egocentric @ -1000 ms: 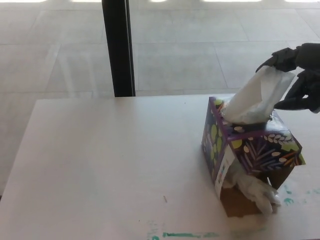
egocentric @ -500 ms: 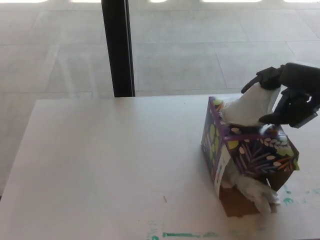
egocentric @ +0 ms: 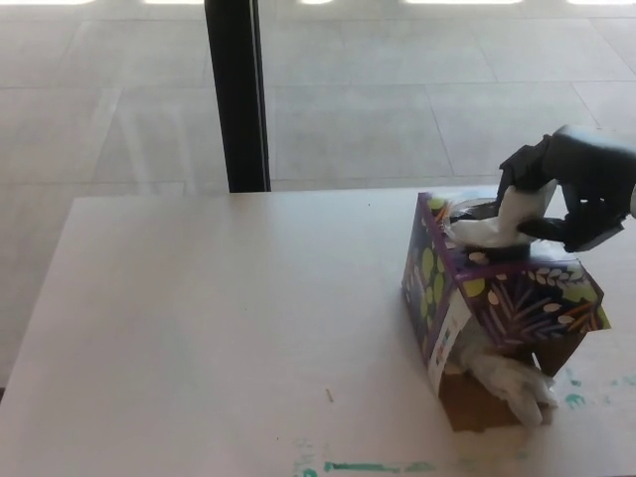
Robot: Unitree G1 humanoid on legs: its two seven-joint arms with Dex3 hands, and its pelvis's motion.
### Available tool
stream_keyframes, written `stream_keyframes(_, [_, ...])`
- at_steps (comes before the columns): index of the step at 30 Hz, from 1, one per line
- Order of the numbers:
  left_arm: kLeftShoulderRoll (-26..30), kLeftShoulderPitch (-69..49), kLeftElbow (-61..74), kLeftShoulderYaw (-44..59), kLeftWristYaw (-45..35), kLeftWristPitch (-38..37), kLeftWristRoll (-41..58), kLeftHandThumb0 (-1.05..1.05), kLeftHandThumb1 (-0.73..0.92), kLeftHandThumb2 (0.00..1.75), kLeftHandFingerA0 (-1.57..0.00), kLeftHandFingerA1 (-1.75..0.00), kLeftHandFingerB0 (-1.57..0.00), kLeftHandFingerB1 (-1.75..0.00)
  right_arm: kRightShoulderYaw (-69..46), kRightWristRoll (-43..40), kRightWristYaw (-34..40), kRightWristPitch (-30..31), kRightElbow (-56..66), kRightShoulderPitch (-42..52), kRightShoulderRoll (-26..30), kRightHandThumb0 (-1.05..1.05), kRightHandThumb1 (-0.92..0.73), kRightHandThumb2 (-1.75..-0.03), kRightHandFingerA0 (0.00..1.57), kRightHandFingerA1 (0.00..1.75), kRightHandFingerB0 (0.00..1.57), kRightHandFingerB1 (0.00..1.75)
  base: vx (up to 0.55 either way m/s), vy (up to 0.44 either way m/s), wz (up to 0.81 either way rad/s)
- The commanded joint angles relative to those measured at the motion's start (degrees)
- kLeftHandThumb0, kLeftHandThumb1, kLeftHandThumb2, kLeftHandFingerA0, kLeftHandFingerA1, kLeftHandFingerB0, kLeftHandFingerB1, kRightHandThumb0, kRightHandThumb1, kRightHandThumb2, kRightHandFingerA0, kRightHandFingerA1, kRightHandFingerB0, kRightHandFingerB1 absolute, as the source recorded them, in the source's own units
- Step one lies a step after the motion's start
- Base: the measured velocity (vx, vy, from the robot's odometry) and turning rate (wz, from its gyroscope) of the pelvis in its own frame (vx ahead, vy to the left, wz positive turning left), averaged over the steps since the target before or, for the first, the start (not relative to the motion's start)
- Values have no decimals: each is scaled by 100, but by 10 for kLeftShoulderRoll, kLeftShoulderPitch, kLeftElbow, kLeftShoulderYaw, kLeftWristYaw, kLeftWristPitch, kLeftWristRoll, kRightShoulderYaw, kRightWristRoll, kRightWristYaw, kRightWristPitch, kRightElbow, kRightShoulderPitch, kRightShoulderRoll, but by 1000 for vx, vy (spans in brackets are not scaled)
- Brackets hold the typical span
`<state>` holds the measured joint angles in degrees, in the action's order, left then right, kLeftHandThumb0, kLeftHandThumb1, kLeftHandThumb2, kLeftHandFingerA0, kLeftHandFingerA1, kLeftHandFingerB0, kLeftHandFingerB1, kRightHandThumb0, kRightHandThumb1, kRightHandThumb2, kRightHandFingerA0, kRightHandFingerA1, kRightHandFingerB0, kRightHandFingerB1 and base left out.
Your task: The robot uses its right hand to pull out a tissue from the tissue box kept in the middle of the desk and put it on the right side
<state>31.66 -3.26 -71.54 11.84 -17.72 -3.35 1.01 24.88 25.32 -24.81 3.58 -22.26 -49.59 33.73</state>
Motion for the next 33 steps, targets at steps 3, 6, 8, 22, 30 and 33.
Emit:
stream_keyframes(3, [8, -15, -4, 4, 9, -20, 1, -79, 92, 73, -58, -58, -42, -46, 10, 119, 221, -116, -2, 48, 12, -21, -61, -83, 84, 175, 71, 150, 0, 0, 0])
stream_keyframes(6, [7, -19, -2, 4, 7, -22, 1, -78, 92, 73, -58, -59, -42, -47, -3, 105, 232, -124, -2, 60, 4, -21, -55, -93, 84, 175, 71, 154, 0, 0, 0])
stream_keyframes(8, [7, -20, -1, 7, 4, -24, 5, -78, 92, 74, -56, -59, -41, -47, -15, 97, 253, -136, 0, 69, 0, -22, -47, -102, 89, 175, 81, 126, 0, 0, 0])
stream_keyframes(22, [3, -26, -2, 18, 12, -22, 11, -78, 73, 113, -57, -66, -42, -57, -58, 103, 375, -173, -14, 70, -14, -22, -46, -116, 96, 171, 85, 133, 0, 0, 0])
stream_keyframes(30, [8, -25, -2, 17, 15, -15, 9, -76, 74, 112, -55, -65, -41, -57, -109, 79, 363, -155, -46, 2, 6, -24, -41, -127, 99, 174, 83, 143, 0, 0, 0])
stream_keyframes(33, [8, -22, -5, 12, 21, -14, 2, -75, 75, 113, -57, -65, -43, -57, -127, 77, 364, -157, -50, -10, 14, -26, -44, -117, 127, 140, 95, 118, 0, 0, 0])
